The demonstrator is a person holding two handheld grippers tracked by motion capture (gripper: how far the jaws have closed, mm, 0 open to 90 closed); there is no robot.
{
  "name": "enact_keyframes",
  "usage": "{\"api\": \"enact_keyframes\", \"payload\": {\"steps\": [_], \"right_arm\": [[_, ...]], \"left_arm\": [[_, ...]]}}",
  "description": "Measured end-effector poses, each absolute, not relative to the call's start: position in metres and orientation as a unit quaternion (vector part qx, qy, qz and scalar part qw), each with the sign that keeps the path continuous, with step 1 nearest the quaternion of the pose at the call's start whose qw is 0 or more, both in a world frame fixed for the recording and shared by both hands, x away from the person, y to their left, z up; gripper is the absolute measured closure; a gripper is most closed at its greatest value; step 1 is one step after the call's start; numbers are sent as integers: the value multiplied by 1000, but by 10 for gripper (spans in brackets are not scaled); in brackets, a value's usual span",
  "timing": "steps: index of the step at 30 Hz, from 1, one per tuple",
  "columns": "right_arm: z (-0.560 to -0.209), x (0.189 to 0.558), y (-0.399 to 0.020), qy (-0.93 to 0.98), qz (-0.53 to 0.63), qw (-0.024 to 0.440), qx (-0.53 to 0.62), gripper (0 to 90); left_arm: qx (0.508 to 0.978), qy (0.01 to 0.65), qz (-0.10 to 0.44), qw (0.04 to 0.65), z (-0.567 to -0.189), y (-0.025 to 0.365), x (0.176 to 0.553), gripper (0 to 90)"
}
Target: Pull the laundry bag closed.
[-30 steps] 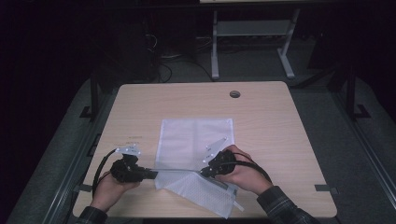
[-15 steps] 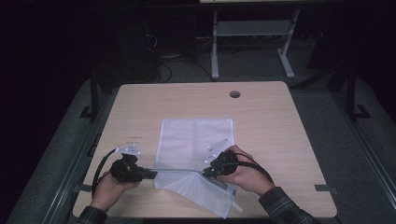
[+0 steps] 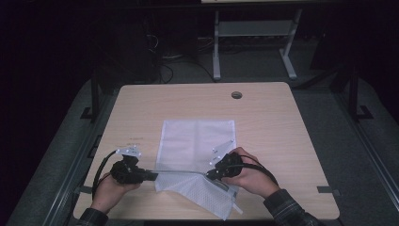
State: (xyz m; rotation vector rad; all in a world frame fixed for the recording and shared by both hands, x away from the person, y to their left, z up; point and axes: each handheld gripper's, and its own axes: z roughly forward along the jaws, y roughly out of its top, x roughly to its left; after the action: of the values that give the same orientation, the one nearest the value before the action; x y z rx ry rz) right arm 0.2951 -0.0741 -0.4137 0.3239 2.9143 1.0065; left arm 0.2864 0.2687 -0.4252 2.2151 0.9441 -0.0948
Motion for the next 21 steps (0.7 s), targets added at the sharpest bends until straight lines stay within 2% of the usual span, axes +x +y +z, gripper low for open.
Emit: {"api": "enact_keyframes", "payload": {"steps": [21], "right_arm": [[-414, 293, -84, 940, 322, 20, 112, 867]], "left_arm": [[858, 369, -39, 354, -425, 271, 287, 832]]}}
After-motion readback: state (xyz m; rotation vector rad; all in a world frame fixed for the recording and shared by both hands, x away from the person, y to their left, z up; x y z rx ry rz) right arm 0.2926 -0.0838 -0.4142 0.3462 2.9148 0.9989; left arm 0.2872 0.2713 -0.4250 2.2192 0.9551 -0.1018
